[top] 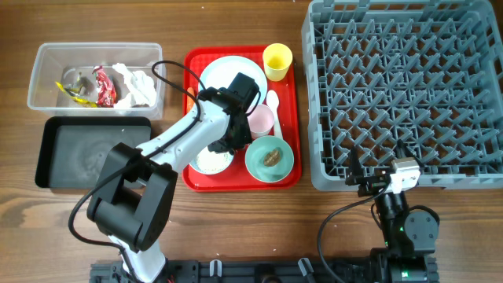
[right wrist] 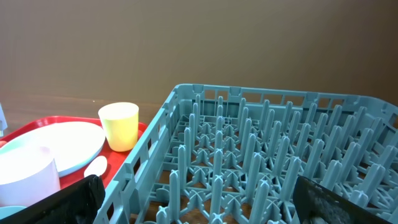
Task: Sort waste into correct bins and load items into the dishwasher rack
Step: 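Close the left gripper on the rice bowl rim and lift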
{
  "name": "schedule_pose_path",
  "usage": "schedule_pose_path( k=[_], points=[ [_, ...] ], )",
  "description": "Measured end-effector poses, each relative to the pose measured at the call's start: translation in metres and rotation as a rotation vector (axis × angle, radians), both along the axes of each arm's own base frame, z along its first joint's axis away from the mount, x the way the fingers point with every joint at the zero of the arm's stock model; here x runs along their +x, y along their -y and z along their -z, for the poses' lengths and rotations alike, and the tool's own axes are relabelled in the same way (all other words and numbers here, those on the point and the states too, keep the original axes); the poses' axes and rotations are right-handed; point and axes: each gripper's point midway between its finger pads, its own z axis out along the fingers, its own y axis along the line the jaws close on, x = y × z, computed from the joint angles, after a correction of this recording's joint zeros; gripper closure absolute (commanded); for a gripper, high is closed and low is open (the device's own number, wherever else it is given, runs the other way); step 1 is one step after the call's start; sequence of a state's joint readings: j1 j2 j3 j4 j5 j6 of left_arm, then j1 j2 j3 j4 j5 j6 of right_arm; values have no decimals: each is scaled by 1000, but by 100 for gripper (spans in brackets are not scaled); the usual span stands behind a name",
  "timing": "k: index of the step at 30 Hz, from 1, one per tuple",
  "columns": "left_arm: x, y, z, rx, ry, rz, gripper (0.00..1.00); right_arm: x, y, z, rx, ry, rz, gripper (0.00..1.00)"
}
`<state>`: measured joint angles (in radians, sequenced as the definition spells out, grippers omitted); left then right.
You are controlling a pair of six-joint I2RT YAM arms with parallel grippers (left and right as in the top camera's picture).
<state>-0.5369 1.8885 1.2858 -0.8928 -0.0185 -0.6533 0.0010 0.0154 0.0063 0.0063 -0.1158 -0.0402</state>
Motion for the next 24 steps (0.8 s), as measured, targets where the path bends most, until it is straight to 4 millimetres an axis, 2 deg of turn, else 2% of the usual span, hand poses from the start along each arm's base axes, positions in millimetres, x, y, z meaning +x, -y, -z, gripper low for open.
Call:
schedule_pose_path(
  k=[11,13,19,24],
  points=[
    [1,0,0,-3,2,-19,83,0,0,0,0,0,0,0],
    [1,0,0,-3,2,-19,90,0,0,0,0,0,0,0],
    [0,0,0,-3,1,-24,95,0,0,0,0,0,0,0],
    [0,0,0,-1,0,-27,96,0,0,0,0,0,0,0]
  ],
)
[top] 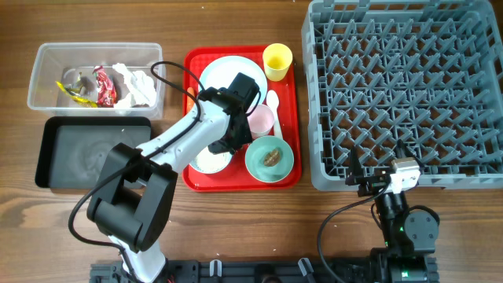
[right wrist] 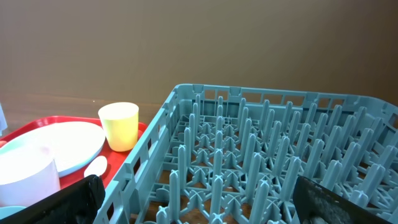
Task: Sort waste into correct bins and load items into the dishwasher rack
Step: 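Close the left gripper on the rice bowl rim and lift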
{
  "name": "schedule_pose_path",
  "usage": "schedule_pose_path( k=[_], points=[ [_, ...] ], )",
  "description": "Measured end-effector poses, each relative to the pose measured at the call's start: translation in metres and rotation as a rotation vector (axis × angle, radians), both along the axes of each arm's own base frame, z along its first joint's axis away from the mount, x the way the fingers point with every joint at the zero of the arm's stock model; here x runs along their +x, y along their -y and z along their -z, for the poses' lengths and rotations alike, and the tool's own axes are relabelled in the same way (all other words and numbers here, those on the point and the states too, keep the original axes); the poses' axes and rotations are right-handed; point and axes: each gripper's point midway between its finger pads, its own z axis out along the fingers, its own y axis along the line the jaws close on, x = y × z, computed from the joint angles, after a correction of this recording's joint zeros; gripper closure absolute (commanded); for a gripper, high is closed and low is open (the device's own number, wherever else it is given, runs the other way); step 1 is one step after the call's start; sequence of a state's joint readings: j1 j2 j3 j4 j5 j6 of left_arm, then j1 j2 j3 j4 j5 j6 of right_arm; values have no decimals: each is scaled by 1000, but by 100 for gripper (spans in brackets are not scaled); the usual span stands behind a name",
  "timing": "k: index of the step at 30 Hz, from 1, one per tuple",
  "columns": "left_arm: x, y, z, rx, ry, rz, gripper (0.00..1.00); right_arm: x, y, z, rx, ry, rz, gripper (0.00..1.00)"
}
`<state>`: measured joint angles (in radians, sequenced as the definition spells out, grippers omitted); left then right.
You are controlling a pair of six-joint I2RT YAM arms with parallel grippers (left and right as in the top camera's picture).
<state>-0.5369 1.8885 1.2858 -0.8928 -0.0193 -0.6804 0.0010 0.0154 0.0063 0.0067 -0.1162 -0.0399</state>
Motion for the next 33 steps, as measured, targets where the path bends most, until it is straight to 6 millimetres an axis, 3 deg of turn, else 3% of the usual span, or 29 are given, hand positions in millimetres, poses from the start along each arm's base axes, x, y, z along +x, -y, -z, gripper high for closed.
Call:
schedule_pose_path(
  k=[8,24,33],
  points=[
    [-2,-2,0,9,-10,0,96,0,0,0,0,0,0,0],
    [-3,-4,-25,12,-1,1,96,0,0,0,0,0,0,0],
    [-3,-4,-25,14,1,30,96,0,0,0,0,0,0,0]
  ],
)
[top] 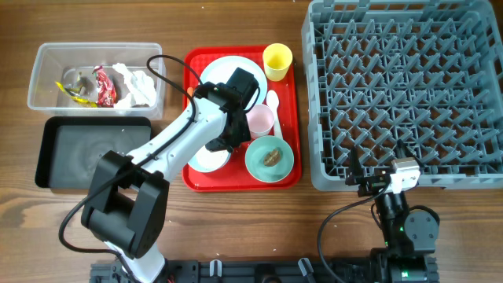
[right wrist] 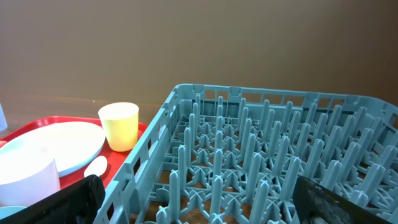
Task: Sort waste into correct bins and load items into the dishwasher rack
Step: 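Close the left gripper on the rice bowl rim and lift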
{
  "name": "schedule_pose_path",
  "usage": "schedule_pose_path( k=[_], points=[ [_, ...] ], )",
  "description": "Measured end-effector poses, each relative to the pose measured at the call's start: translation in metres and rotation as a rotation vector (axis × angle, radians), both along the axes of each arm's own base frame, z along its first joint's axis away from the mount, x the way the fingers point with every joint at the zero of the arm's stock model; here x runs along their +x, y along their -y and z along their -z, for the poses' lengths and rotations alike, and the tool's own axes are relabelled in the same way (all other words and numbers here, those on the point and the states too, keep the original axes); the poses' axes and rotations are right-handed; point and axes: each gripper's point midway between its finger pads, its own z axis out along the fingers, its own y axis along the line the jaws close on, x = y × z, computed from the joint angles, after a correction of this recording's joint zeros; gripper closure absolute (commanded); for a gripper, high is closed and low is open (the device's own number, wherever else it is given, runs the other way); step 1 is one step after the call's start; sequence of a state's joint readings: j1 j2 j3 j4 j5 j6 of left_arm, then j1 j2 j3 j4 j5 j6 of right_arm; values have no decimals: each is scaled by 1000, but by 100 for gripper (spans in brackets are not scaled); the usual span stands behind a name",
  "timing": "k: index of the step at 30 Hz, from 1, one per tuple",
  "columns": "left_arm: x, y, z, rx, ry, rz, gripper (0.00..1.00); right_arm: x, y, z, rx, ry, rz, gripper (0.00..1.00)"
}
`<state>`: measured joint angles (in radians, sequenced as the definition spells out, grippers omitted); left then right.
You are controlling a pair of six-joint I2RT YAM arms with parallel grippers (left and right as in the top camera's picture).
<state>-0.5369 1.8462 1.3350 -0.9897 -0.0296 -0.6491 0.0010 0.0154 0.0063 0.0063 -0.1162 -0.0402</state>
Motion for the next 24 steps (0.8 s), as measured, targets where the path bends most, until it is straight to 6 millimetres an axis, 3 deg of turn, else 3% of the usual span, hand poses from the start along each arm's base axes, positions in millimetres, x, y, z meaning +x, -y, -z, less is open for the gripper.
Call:
schedule_pose_path(
  k=[12,18,24],
  points=[
    [1,11,11,-15,39,28,96,0,0,0,0,0,0,0],
    [2,11,12,-15,42,34,79,0,0,0,0,0,0,0],
    [-1,9,19,-11,40,34,80,0,0,0,0,0,0,0]
  ],
)
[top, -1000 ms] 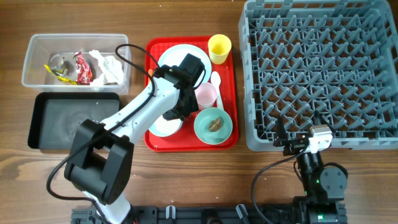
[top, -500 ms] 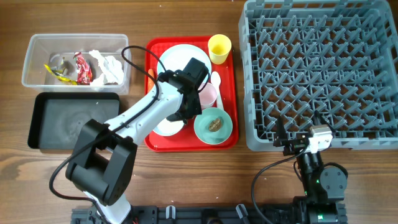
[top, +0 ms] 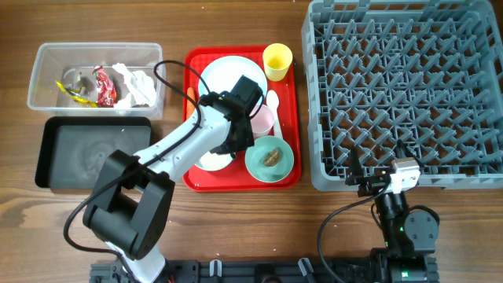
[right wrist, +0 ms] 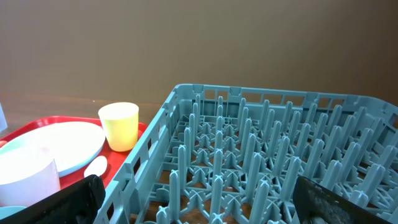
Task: Sort waste into correct bins and load items into the dishwasher rack
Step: 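Close the left gripper on the rice bowl rim and lift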
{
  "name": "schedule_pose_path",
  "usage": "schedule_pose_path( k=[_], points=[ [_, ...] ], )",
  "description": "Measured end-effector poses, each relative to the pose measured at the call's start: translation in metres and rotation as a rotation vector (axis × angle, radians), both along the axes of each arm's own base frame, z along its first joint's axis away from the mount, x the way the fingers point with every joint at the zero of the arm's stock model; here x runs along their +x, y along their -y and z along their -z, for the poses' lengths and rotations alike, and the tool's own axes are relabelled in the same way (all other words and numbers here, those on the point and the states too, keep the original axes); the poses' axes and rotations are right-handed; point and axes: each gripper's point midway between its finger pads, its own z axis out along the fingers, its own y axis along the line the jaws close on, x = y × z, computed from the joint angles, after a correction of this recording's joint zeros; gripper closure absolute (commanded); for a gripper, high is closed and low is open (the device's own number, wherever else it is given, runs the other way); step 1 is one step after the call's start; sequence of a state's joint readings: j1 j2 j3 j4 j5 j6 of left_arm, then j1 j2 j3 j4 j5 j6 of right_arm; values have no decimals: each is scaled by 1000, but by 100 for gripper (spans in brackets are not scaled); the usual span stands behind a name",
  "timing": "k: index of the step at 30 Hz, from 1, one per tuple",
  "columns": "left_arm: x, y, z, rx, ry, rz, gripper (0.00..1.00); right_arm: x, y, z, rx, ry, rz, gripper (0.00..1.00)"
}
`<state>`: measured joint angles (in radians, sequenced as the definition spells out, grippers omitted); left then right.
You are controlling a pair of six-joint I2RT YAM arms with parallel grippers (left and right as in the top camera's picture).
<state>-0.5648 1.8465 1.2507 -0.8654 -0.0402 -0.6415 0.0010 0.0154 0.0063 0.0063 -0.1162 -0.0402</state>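
Observation:
On the red tray [top: 192, 179], my left gripper [top: 238, 140] reaches down between a small white bowl [top: 211, 163] and a green bowl [top: 269, 157] holding food scraps. Its fingers are hidden under the wrist, so I cannot tell how they stand. A pink cup [top: 265, 119], white spoon [top: 273, 99], large white plate [top: 224, 72] and yellow cup [top: 277, 60] share the tray. My right gripper [right wrist: 205, 205] rests open at the near edge of the grey-blue dishwasher rack [top: 405, 94], nothing between its fingers.
A clear bin [top: 47, 101] with wrappers and tissue stands at the far left, a black bin [top: 90, 153] in front of it. The right wrist view shows the yellow cup [right wrist: 119, 126], the plate [right wrist: 56, 146] and the rack's pegs [right wrist: 261, 155].
My left gripper has shifted slightly right and toward the front, closer to the green bowl. The small white bowl sits a touch further right. The right arm has not moved.
My left gripper was down at the small white bowl beside the pink cup through the first two moments. It then sat slightly left, and now stands slightly right by the green bowl. No dish has left the tray. The right gripper stayed open at the rack's edge.

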Motion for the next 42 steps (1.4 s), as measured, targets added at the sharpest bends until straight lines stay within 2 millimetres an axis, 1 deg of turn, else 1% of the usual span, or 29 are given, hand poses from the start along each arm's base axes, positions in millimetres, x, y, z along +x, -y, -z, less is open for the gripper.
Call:
schedule_pose_path(
  k=[3,4,7,10,13,20,28,33,42],
  points=[
    [1,0,2,-3,5,0,82,0,0,0,0,0,0,0],
    [1,1,2,-5,7,0,84,0,0,0,0,0,0,0],
    [2,1,3,-7,11,0,86,0,0,0,0,0,0,1],
    [2,1,3,-8,12,0,93,0,0,0,0,0,0,0],
    [2,1,5,-11,17,1,96,0,0,0,0,0,0,0],
    [2,0,5,-5,17,1,96,0,0,0,0,0,0,0],
    [-6,-7,5,25,-11,6,96,0,0,0,0,0,0,0],
    [-9,-9,5,43,-23,97,96,0,0,0,0,0,0,0],
    [-15,-13,5,61,-48,138,96,0,0,0,0,0,0,0]
  ],
)
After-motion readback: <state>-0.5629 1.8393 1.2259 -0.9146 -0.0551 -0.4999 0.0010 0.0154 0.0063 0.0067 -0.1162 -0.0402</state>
